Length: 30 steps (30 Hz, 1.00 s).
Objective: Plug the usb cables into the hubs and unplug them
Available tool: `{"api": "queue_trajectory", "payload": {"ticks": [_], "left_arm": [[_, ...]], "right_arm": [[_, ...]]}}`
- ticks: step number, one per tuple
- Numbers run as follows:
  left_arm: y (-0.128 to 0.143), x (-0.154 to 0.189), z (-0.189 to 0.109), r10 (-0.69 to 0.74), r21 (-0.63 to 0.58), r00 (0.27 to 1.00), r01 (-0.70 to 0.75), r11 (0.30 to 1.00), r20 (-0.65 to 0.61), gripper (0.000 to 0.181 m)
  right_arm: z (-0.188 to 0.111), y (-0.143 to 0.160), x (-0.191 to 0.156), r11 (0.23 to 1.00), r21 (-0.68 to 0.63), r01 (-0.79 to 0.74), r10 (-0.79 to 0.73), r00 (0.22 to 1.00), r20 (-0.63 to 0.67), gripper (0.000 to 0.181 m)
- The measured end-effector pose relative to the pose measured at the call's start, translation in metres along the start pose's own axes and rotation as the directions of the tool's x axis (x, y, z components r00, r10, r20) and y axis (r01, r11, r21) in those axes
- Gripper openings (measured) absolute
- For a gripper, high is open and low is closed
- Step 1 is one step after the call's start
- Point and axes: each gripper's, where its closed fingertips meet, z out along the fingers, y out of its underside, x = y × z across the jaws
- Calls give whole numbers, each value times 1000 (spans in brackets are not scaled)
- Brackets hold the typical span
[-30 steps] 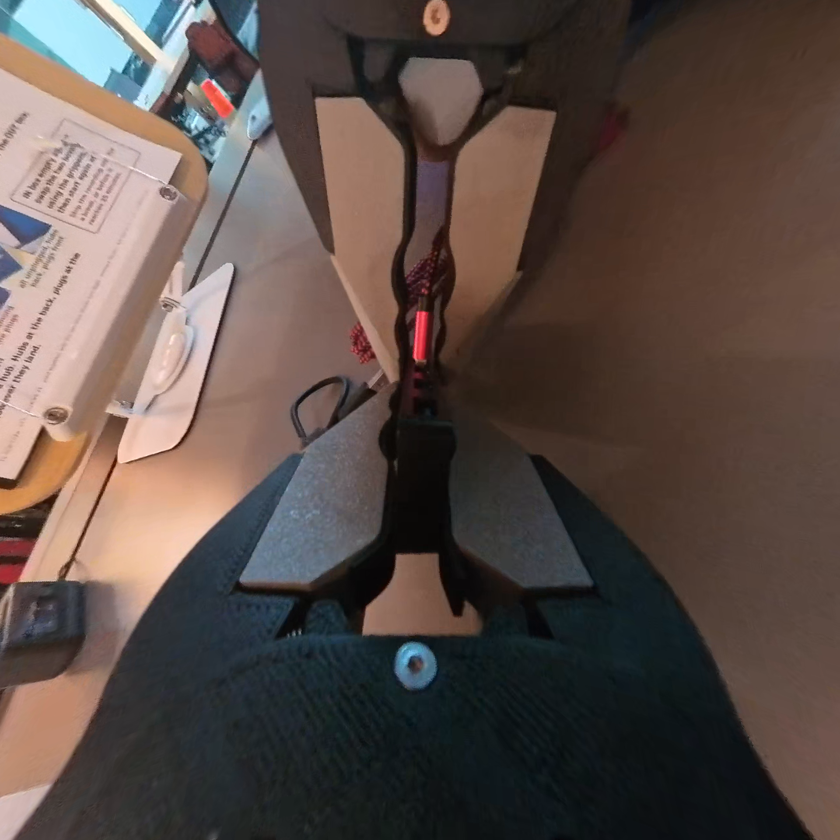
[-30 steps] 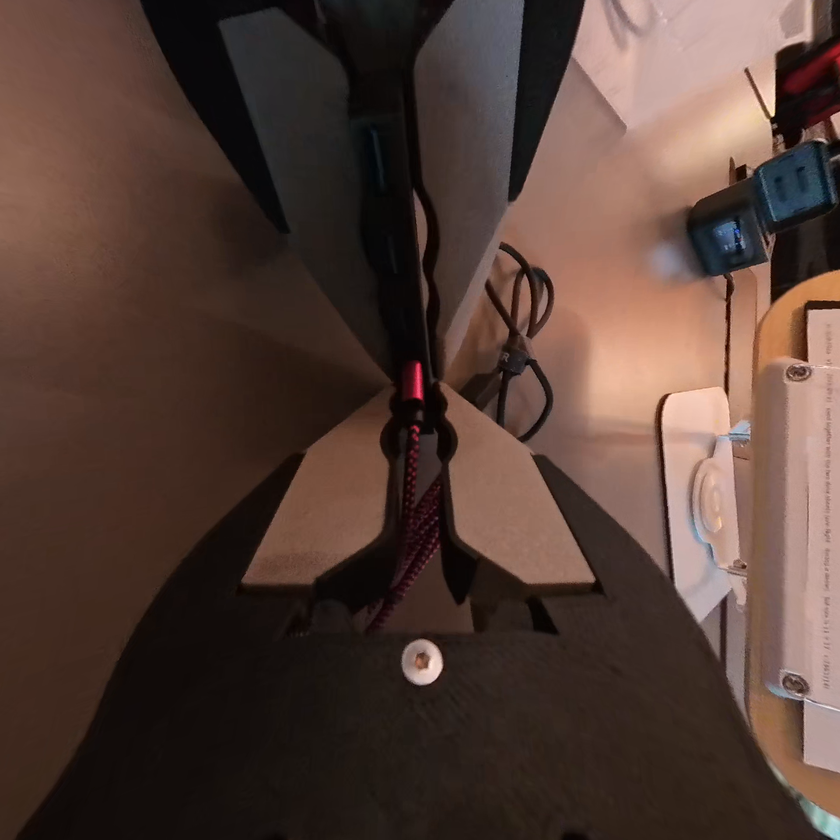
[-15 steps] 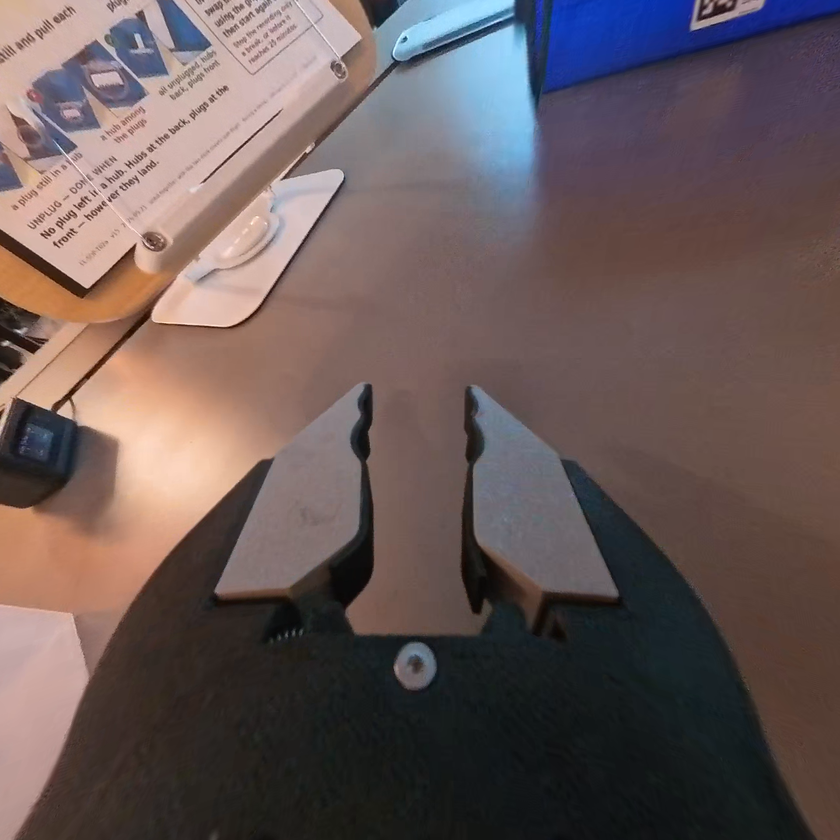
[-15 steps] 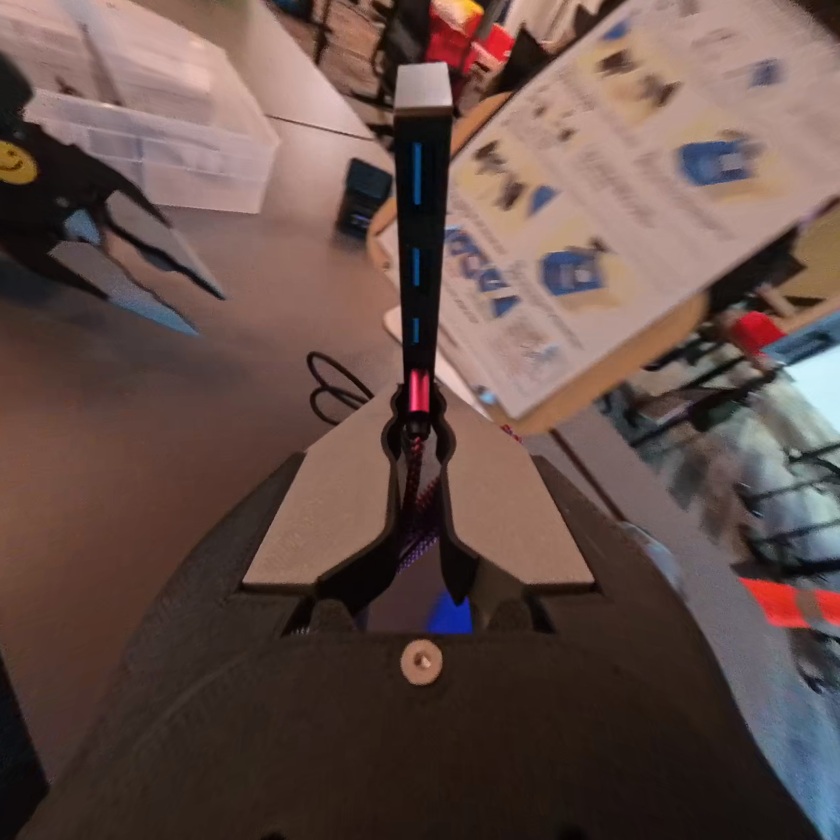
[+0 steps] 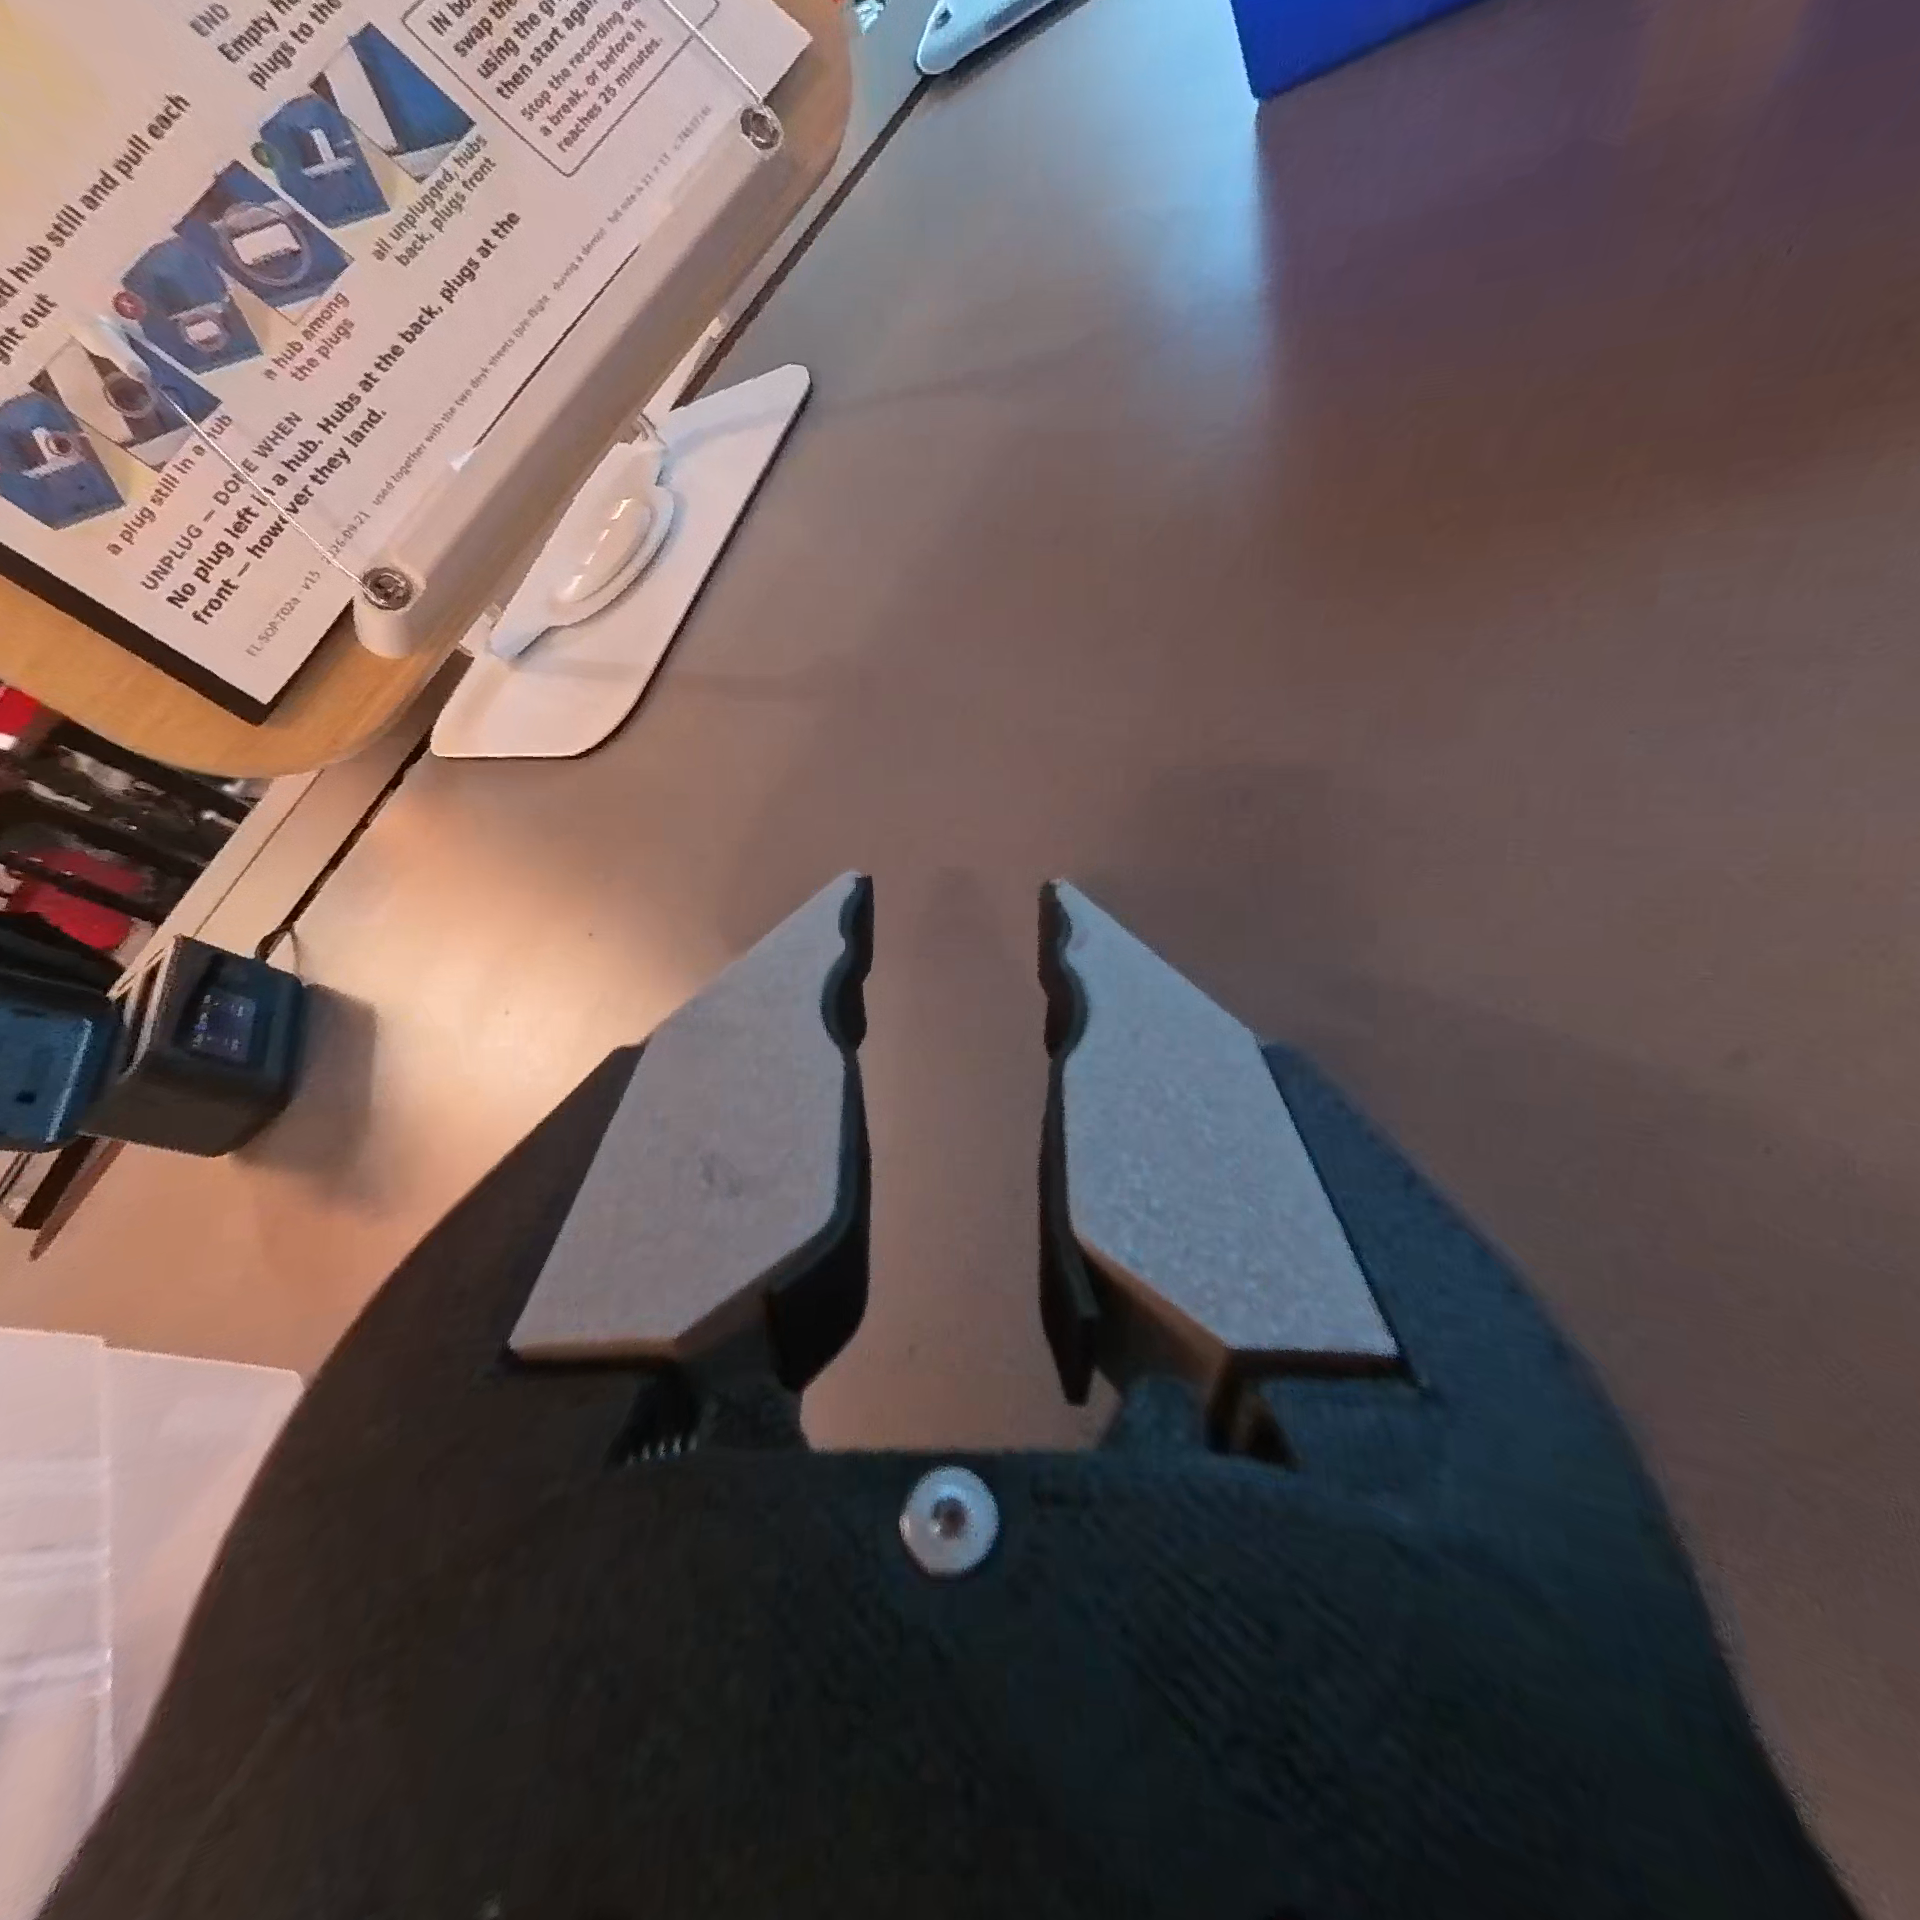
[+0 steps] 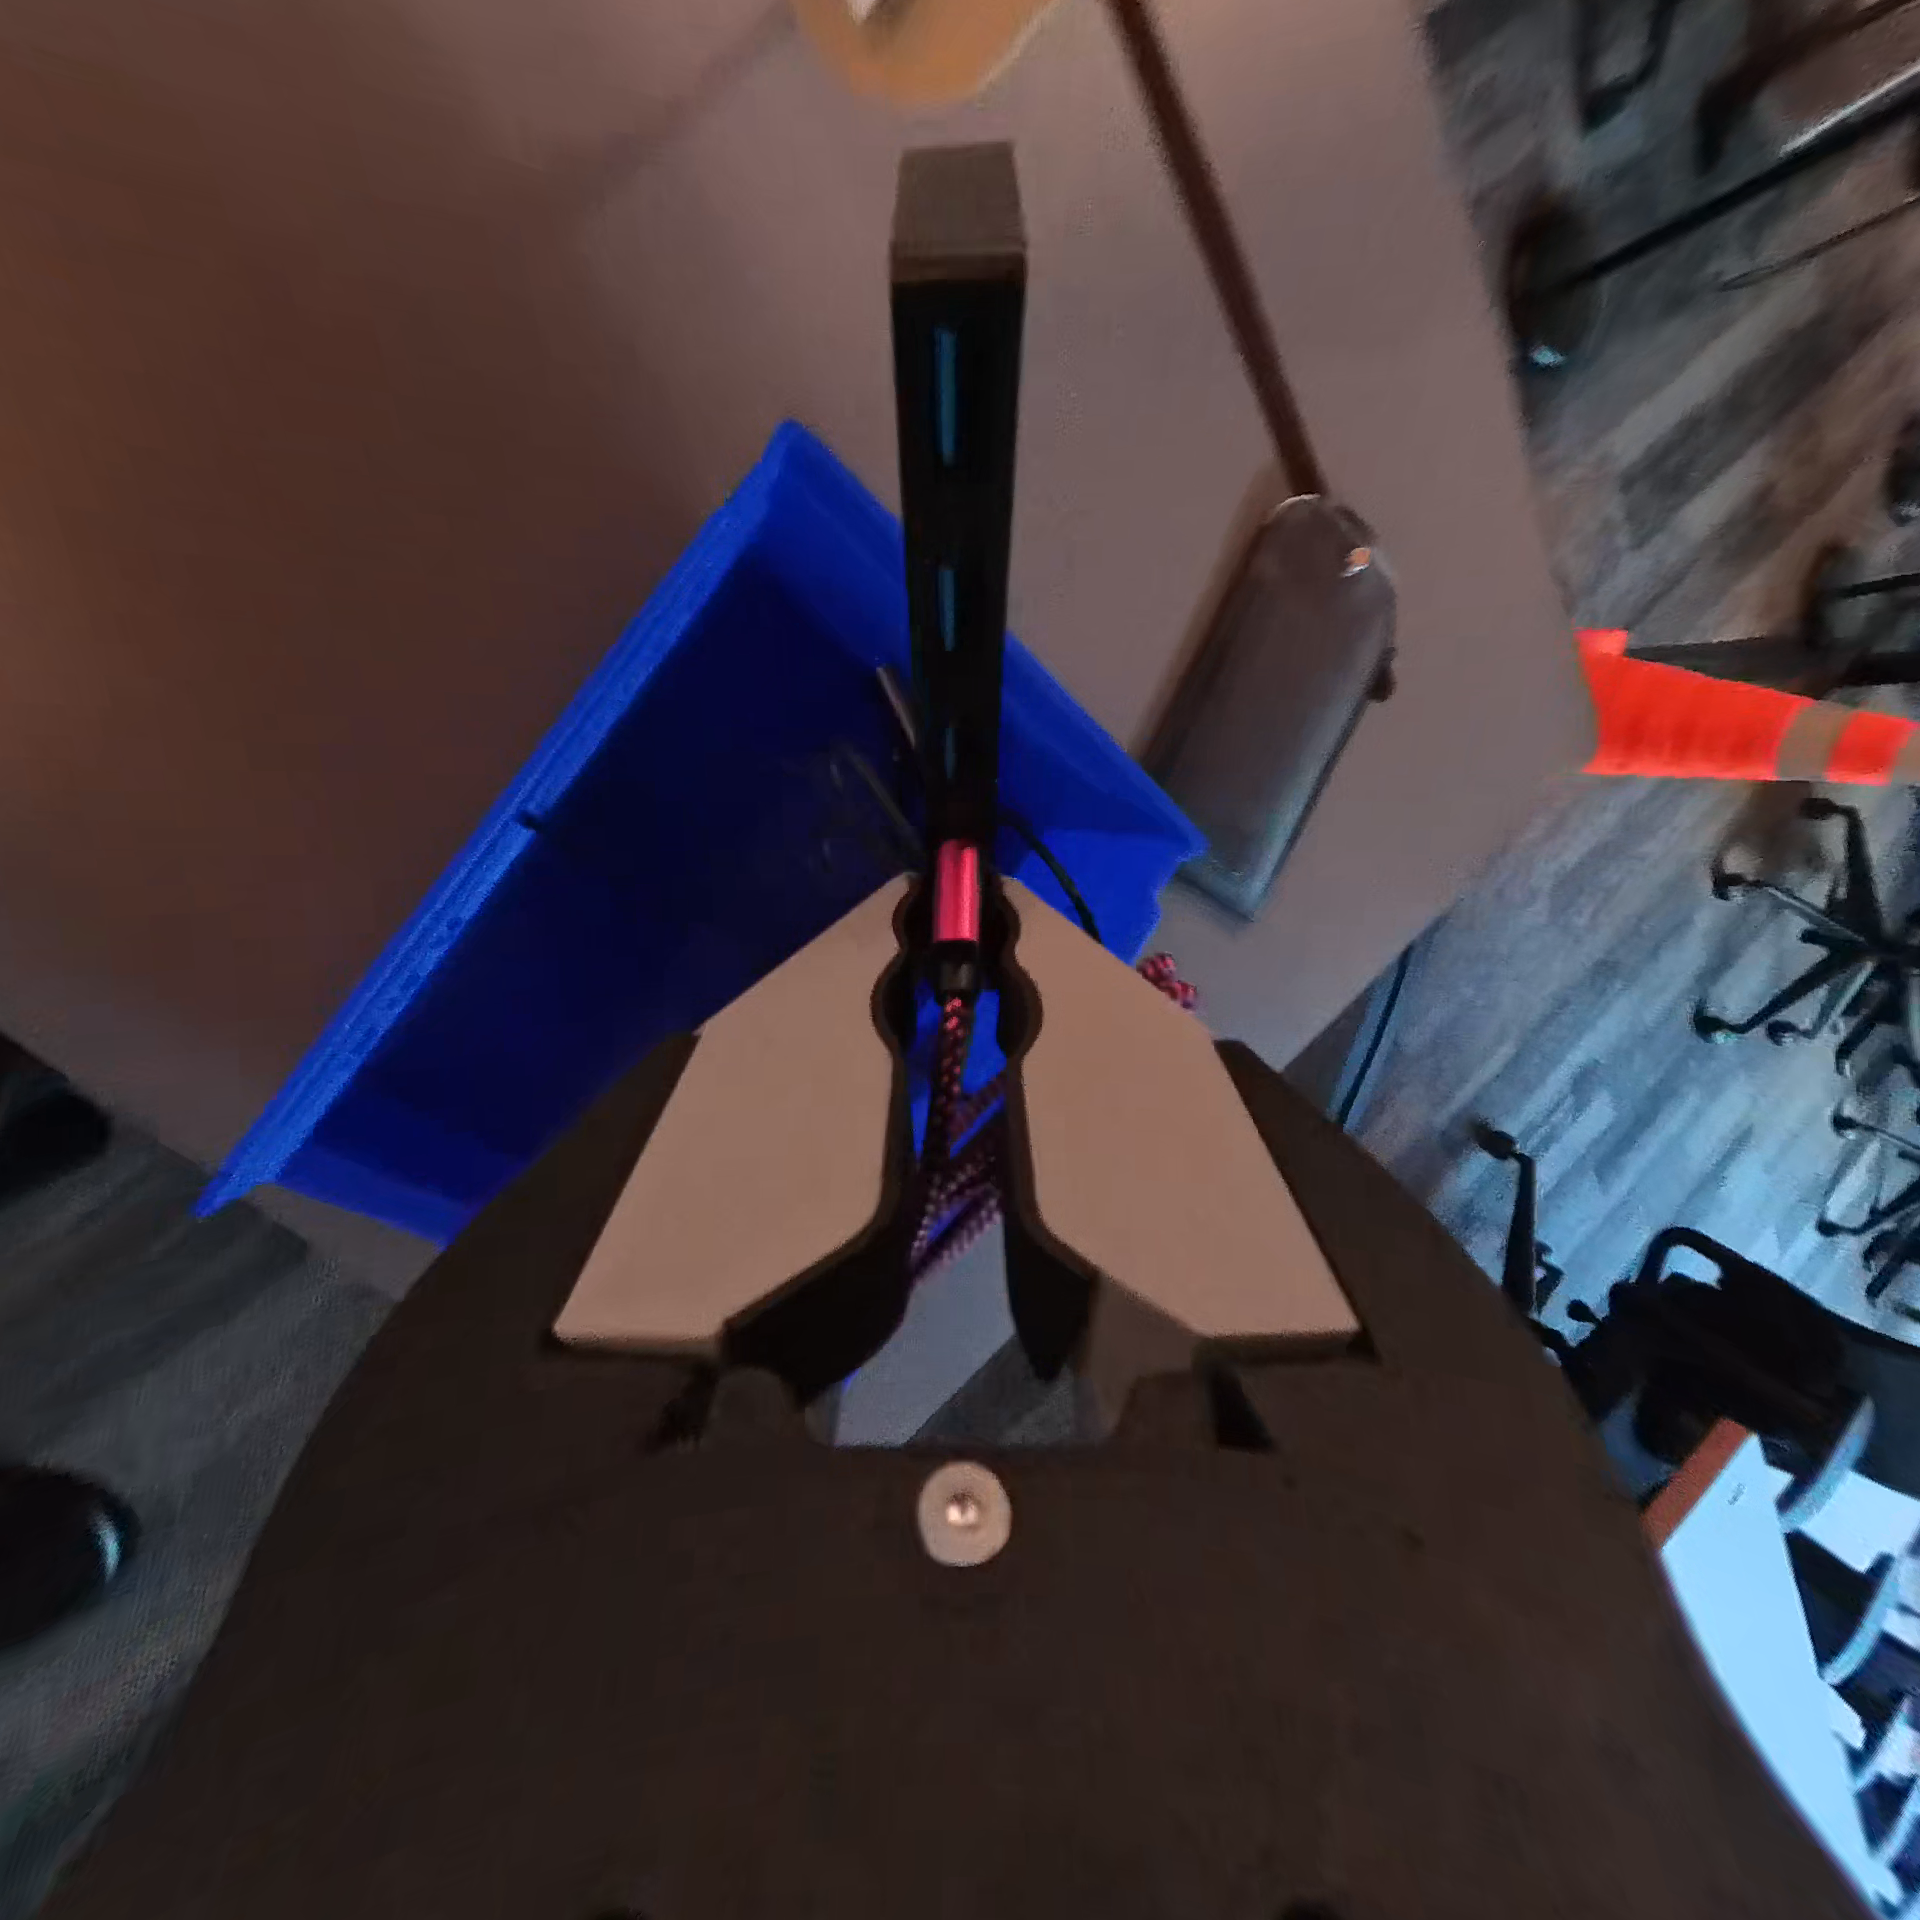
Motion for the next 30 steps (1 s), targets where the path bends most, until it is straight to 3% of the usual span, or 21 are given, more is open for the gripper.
{"api": "queue_trajectory", "payload": {"ticks": [4, 8, 12, 15, 22, 28, 30], "left_arm": [[2, 1, 1, 28, -17, 1000, -28, 999, 13, 28], [5, -1, 1, 32, -29, 999, -31, 999, 30, 27], [6, -4, 1, 13, -31, 1000, -12, 999, 24, 27], [7, -4, 1, 13, -34, 1000, -12, 999, 25, 27], [6, 0, 1, 30, -29, 999, -30, 999, 12, 26], [5, 0, -1, 20, -20, 1000, -20, 1000, 12, 26], [5, 0, -1, 19, -21, 1000, -18, 1000, 12, 26]], "right_arm": [[79, 8, -12, 981, -167, 101, -77, 986, 145, 8], [155, 45, -21, 890, -403, 212, -124, 964, 234, 8], [195, 60, -38, 835, -495, 241, -78, 942, 327, 13], [197, 60, -40, 808, -535, 246, -61, 939, 339, 14], [145, 28, -16, 939, -329, 99, -16, 969, 245, 26], [100, 43, -13, 968, -249, -21, 74, 976, 204, 33], [95, 60, -22, 956, -280, -89, 156, 961, 229, 55]]}}
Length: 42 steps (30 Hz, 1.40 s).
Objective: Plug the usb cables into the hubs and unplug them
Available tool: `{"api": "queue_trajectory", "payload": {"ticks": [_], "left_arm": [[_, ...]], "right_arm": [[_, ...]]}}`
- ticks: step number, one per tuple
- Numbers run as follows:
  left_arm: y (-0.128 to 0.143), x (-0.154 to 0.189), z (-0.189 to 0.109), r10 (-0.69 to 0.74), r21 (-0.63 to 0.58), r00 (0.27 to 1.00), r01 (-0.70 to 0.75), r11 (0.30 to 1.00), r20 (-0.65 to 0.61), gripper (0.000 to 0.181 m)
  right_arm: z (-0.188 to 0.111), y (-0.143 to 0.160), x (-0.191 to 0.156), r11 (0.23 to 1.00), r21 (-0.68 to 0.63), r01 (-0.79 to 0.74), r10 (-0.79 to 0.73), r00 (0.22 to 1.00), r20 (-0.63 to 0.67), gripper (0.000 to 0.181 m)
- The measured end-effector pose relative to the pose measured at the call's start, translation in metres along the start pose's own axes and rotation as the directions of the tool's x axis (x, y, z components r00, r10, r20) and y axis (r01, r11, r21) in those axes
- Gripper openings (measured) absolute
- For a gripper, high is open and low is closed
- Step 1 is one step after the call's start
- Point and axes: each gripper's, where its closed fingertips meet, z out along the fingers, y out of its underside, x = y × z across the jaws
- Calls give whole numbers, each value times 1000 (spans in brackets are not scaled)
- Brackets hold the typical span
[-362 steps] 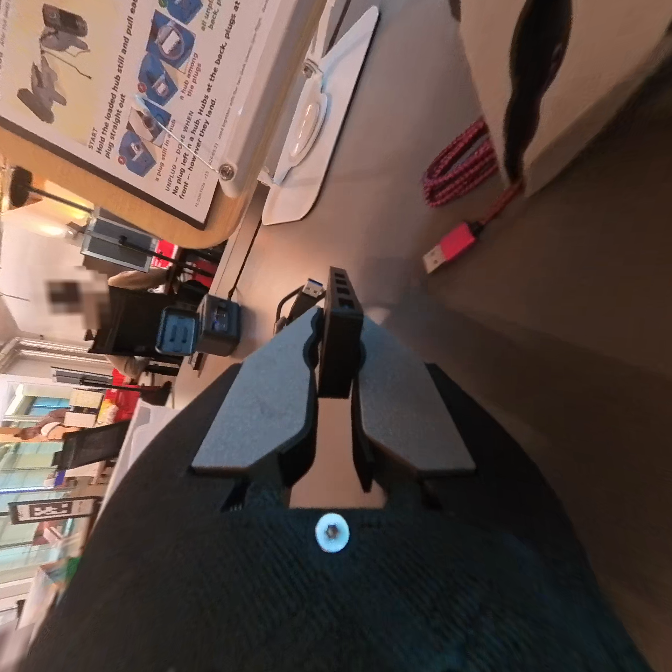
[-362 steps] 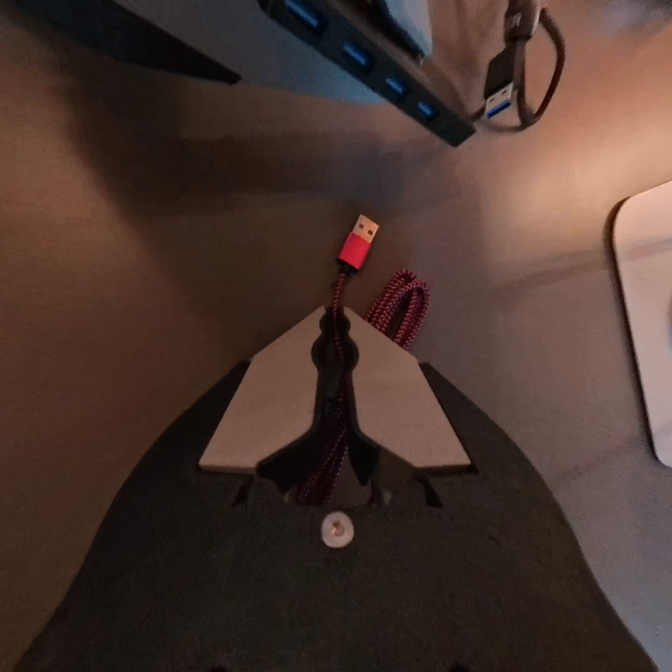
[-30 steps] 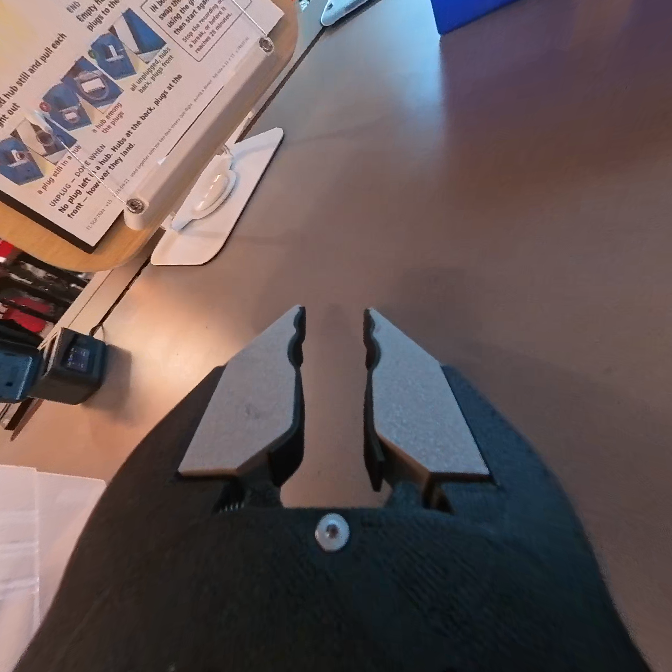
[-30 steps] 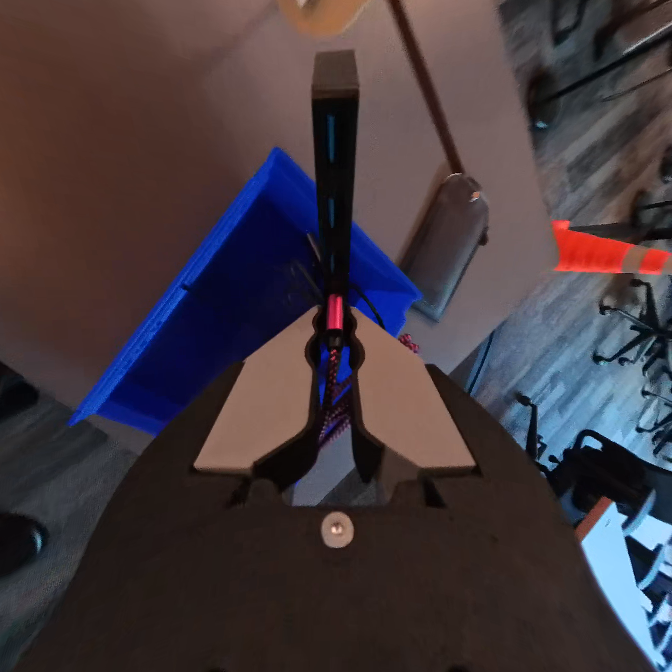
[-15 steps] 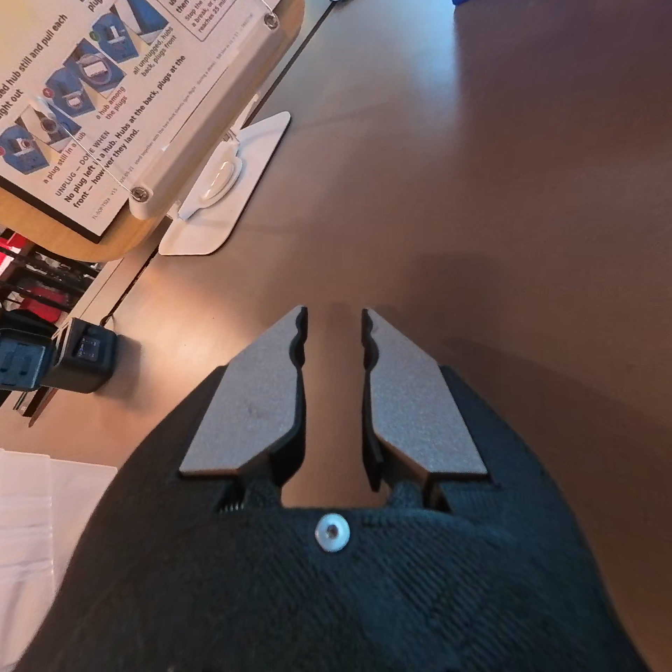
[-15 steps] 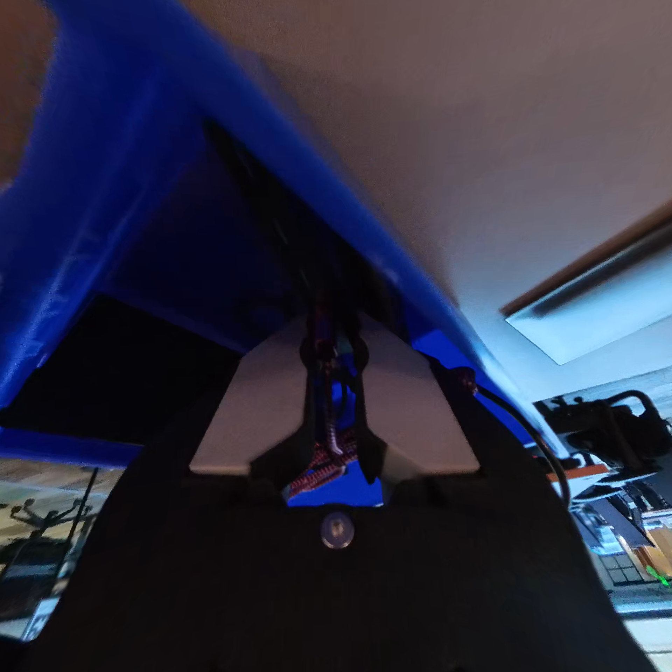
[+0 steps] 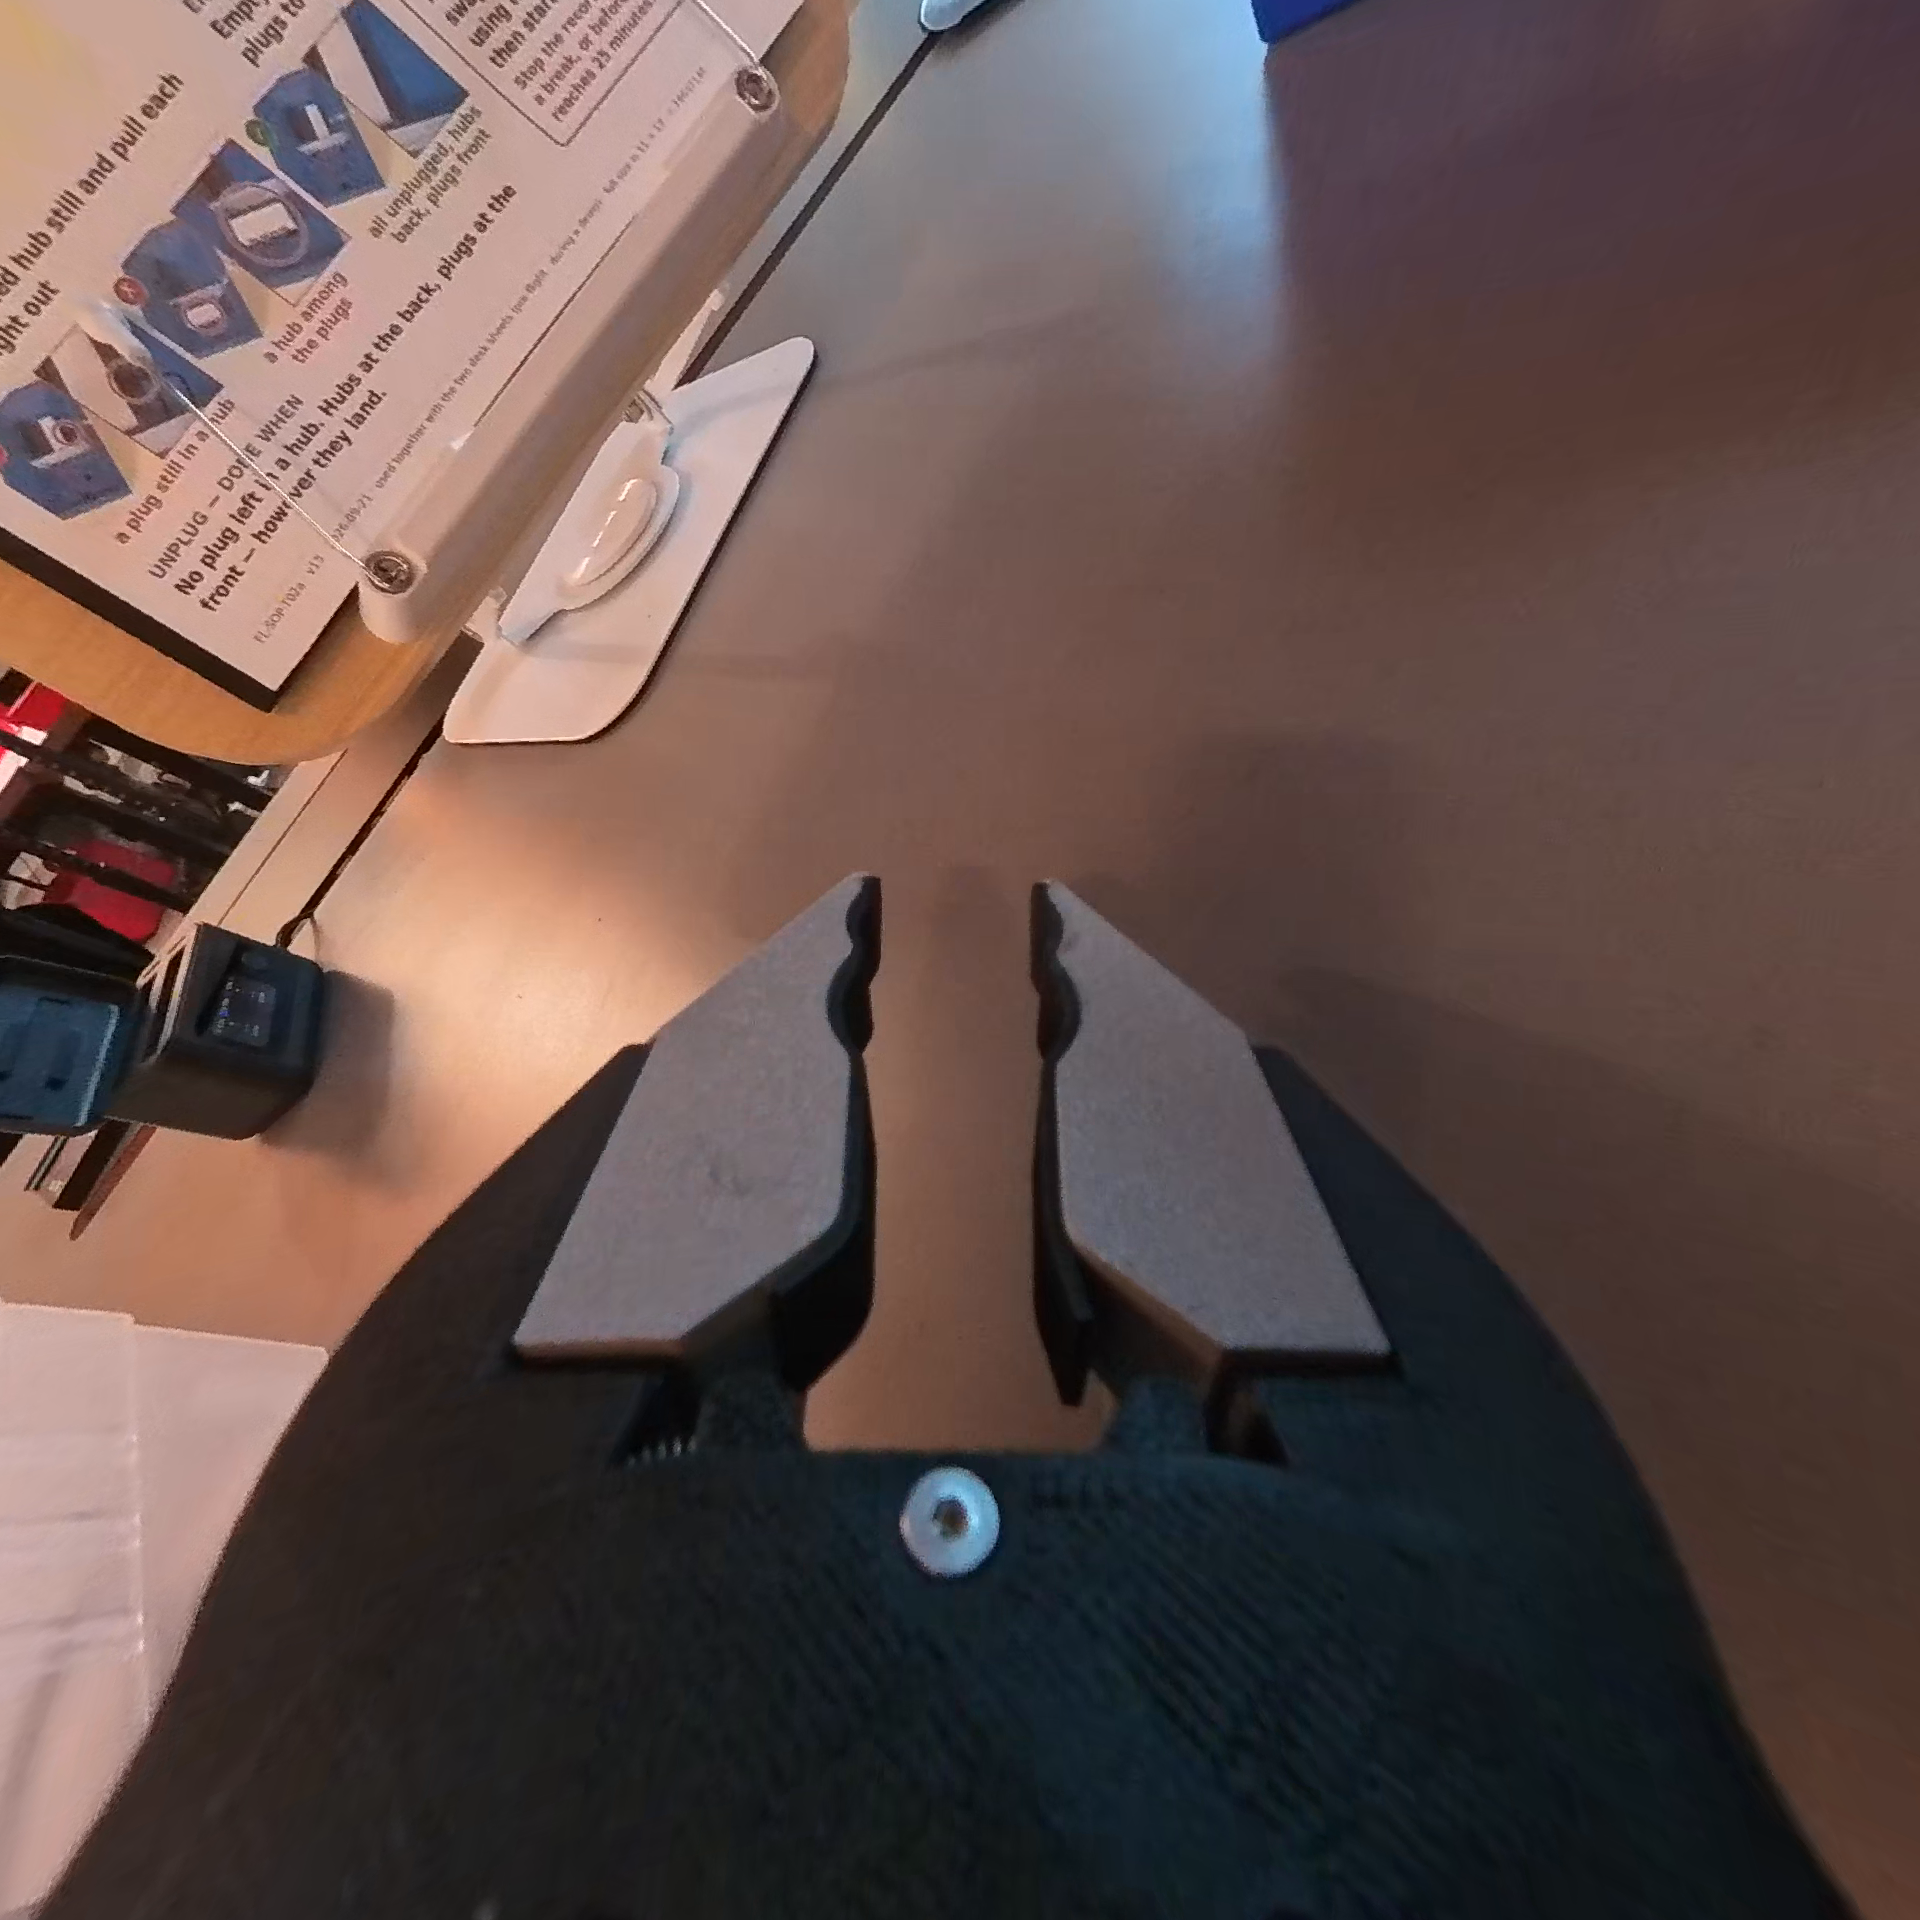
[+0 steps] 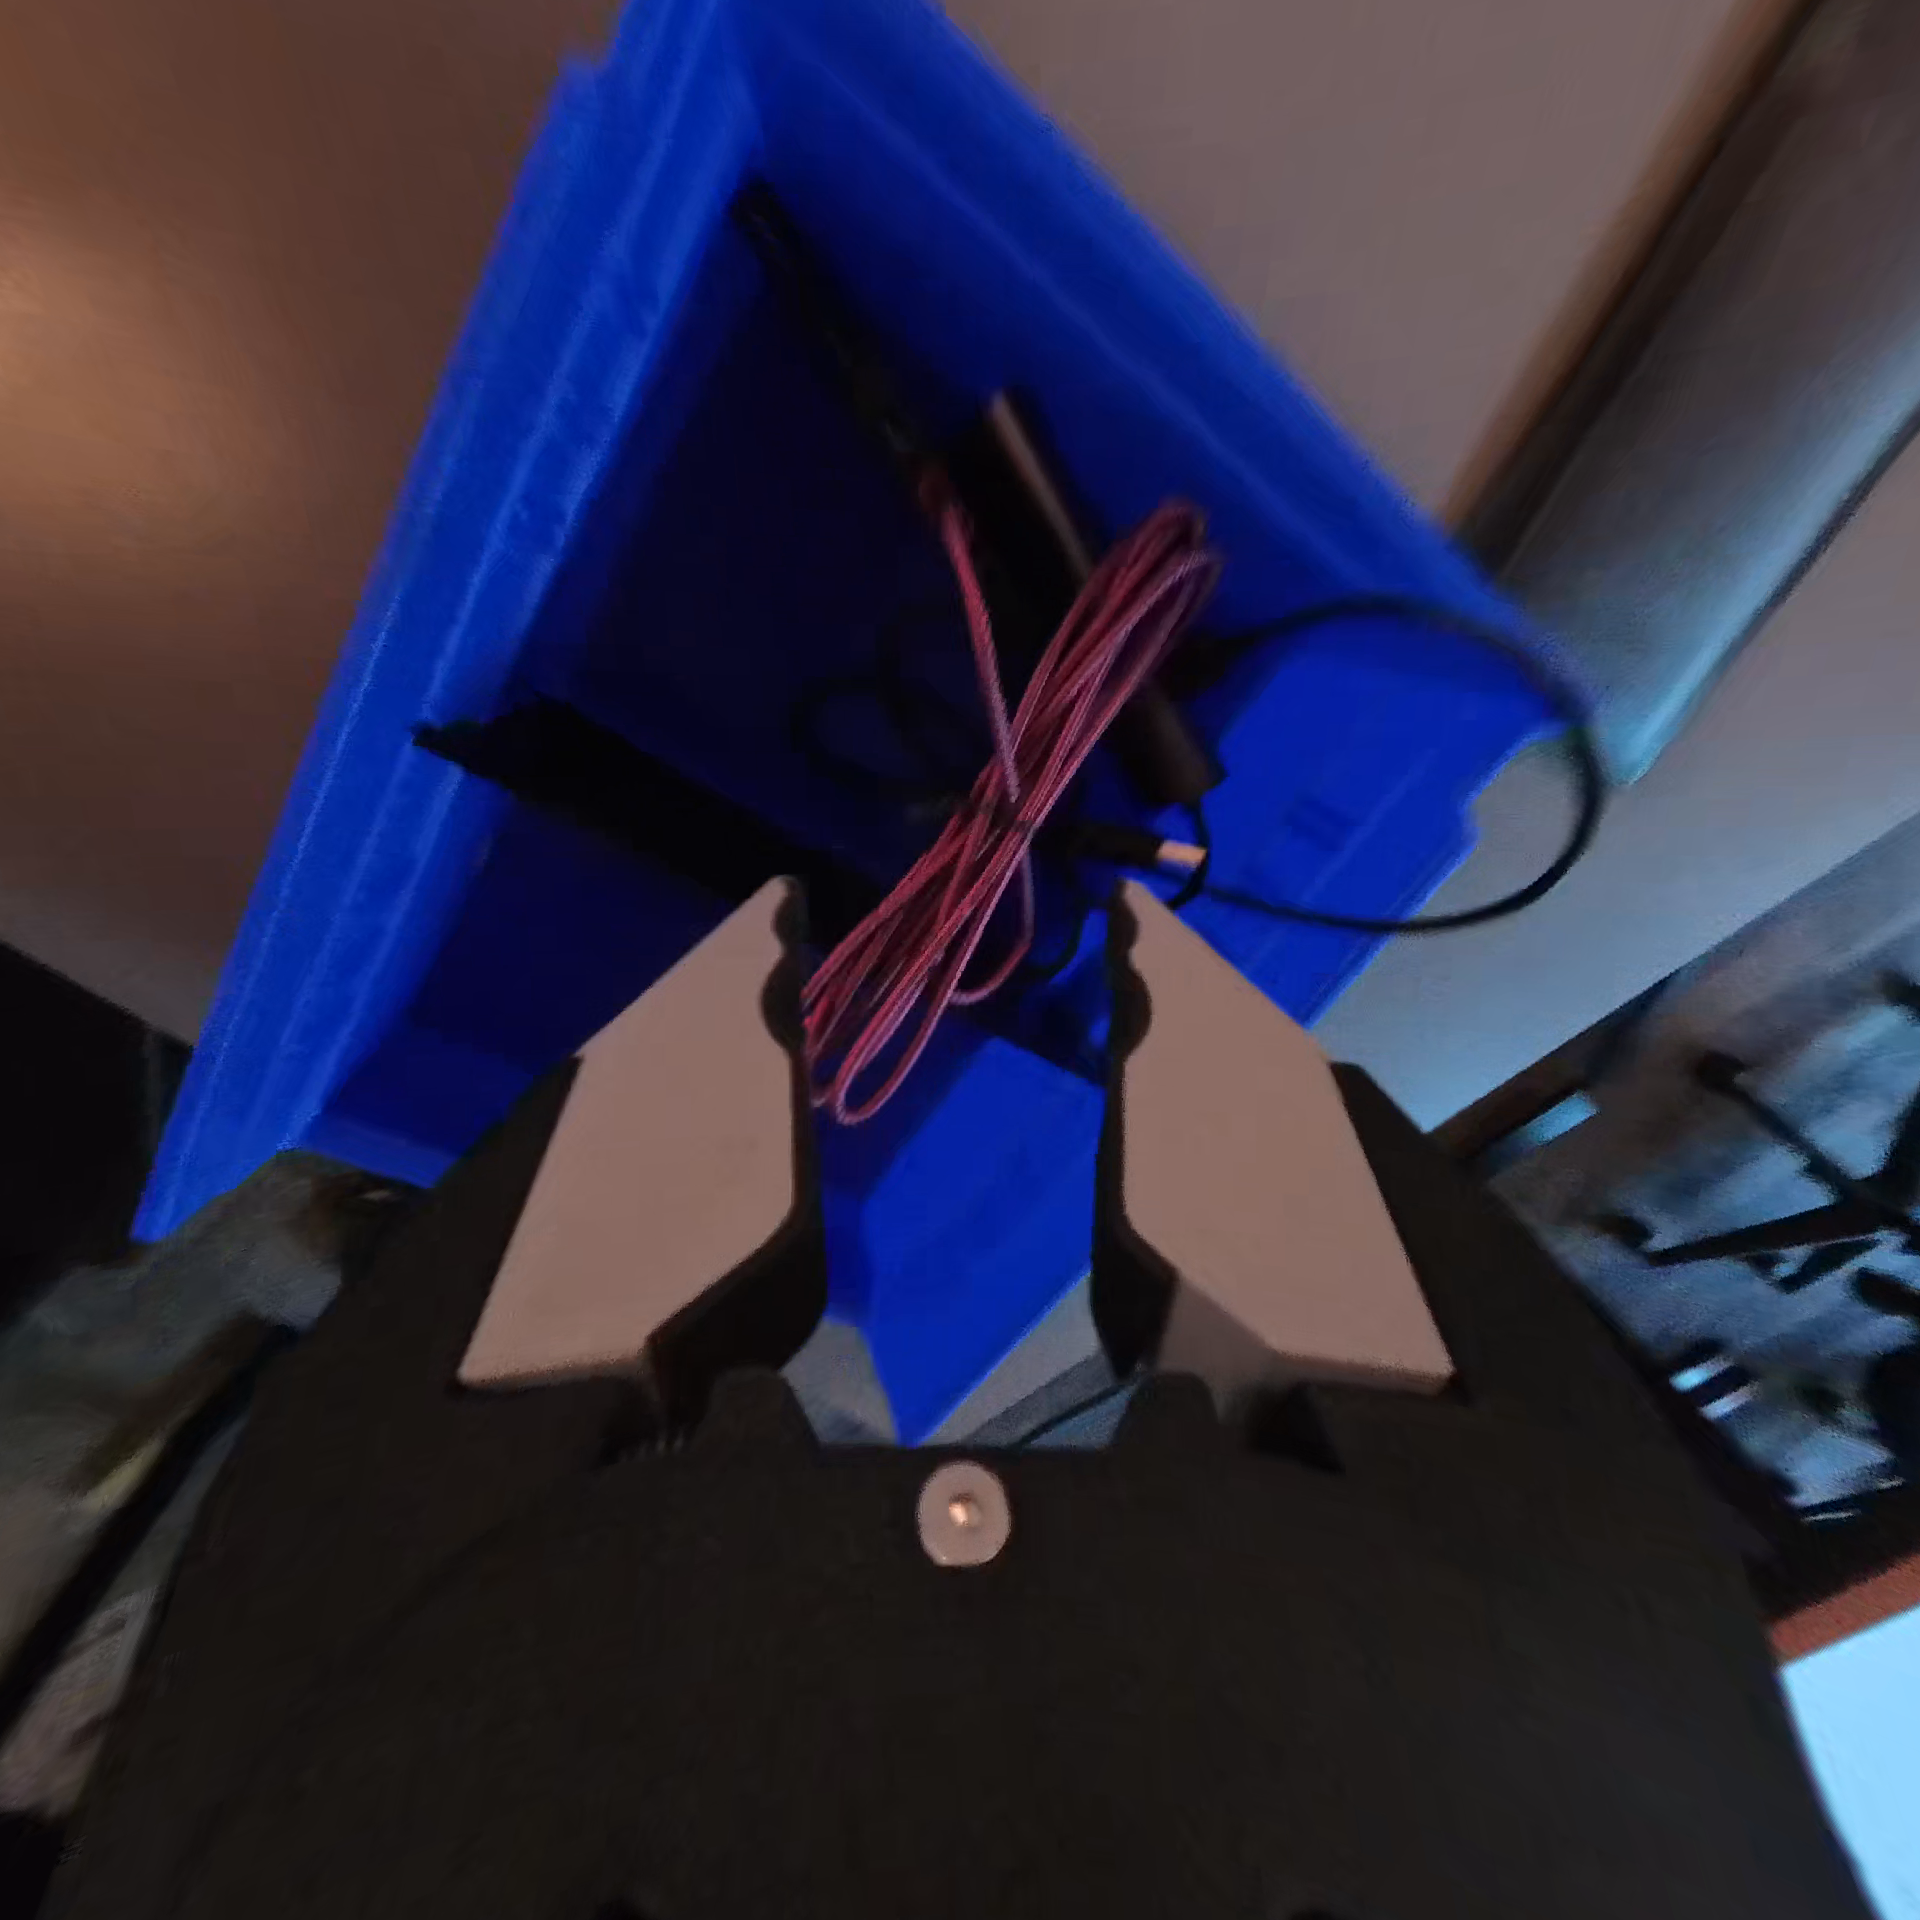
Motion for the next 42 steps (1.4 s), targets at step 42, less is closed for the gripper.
{"api": "queue_trajectory", "payload": {"ticks": [42], "left_arm": [[-13, 10, -10, 77, 82, 997, -78, 994, 8, 27]], "right_arm": [[-5, -1, 8, 911, 401, -95, 179, 968, -178, 60]]}}
